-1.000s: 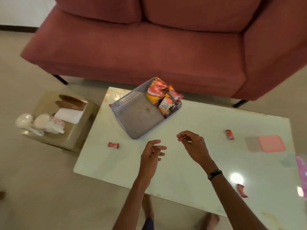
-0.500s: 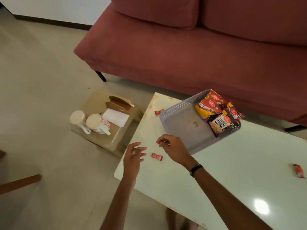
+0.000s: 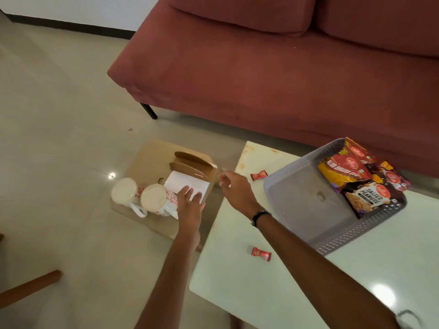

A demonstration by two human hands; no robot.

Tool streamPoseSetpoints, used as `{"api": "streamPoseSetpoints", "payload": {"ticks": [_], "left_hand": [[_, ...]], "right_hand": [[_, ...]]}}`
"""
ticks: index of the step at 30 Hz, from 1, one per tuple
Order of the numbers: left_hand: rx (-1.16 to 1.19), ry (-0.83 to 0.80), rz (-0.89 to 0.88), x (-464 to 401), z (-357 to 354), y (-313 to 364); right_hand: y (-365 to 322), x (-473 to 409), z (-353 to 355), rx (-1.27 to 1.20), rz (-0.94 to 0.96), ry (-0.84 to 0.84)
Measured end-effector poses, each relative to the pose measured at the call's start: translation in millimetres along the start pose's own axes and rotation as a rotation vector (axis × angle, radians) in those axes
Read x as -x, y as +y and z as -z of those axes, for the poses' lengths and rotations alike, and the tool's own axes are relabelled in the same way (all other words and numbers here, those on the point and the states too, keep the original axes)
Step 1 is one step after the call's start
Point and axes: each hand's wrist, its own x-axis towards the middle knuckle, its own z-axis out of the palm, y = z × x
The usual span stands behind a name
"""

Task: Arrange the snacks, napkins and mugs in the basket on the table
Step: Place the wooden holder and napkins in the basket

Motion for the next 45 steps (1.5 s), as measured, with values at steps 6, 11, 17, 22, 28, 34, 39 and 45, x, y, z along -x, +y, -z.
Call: {"api": "streamPoseSetpoints", "payload": {"ticks": [6,11,17,22,28,34,39,45], "left_hand": [[0.066,-0.033,0.075,-60,2,15],[0.07,0.002,0.142,-74,4,17],[-0.096,-0.021,0.041,-54,-16,21],[-0.34,-0.166,-0.184,6,-68,25],[-0.562,-0.316,-0.172,63,-162,-14],[-0.492,-0.532,-0.097,62,-230,-74],[-0.388,-0.544,0.078,39,-262,-114],[-0.447,-0.501,0.118,22,-282,-131]], "right_hand": [[-27,-87,-33,0.3,0.138,-0.001],[-18,-111,-53,0.571,0.169,-0.023],[-13,-58,-19,0.375,0.221,0.172],[13,16,37,0.226,0.169,0.369],[80,79,126,0.306,0.048,0.523],[151,97,172,0.377,-0.072,0.524],[199,79,175,0.333,-0.164,0.458],[223,69,171,0.23,-0.238,0.457]]}}
